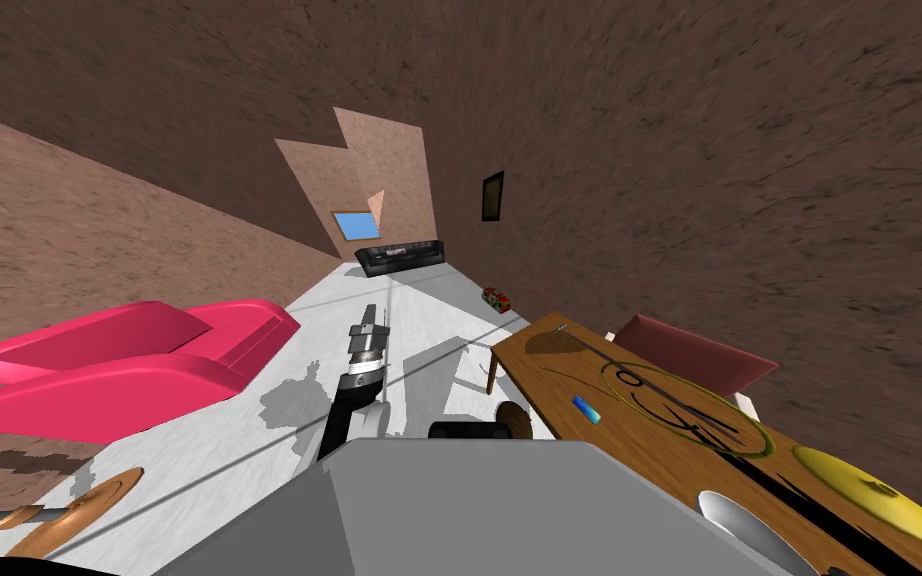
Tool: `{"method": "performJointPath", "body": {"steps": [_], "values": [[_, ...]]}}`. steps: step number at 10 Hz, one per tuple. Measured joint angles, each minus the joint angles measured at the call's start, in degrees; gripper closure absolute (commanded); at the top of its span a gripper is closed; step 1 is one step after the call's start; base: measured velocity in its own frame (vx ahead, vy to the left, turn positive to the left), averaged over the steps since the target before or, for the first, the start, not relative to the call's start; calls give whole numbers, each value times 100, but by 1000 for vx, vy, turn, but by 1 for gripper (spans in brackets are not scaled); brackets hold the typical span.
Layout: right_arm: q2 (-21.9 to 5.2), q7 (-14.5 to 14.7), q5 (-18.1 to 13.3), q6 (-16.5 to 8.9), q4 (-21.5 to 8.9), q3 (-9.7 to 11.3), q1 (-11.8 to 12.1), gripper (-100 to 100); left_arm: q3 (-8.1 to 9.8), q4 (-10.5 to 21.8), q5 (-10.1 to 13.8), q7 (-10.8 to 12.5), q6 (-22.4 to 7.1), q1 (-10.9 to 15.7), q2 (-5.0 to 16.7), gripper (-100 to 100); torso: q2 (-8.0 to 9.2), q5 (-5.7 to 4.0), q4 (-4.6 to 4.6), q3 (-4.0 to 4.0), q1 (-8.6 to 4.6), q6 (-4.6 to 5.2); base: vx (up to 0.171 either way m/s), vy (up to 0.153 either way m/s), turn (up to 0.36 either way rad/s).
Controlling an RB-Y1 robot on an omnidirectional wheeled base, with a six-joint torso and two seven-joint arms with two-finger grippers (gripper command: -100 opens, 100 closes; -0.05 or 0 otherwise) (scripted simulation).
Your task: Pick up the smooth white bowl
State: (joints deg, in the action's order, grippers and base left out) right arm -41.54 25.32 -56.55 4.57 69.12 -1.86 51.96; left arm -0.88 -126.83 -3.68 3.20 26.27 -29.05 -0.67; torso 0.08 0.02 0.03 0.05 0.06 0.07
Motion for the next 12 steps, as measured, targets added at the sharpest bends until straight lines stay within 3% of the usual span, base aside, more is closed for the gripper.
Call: {"method": "performJointPath", "body": {"steps": [4, 7, 11, 12], "values": [[-62, -225, 295, -48, -550, 156, -314, -100, -1, 0, 0, 0, 0, 3, 0, 0, 51, 2, 12, 30, 8, -3, -145, 34, 301], [-198, -520, 604, -207, -937, 443, -584, -100, -1, 0, 0, 0, 0, 2, 0, 0, 53, 1, 12, 31, 9, -1, -124, 40, 204], [-176, -655, 824, -183, -1533, 499, -907, -100, -1, 0, 0, 0, 0, 2, 0, 0, 46, 2, 10, 27, 9, -1, -91, 44, 212], [-174, -661, 830, -180, -1555, 498, -921, 100, 1, 0, 0, 0, 0, 0, 0, 0, 30, 0, 7, 19, -2, 6, -9, 4, -14]]}}
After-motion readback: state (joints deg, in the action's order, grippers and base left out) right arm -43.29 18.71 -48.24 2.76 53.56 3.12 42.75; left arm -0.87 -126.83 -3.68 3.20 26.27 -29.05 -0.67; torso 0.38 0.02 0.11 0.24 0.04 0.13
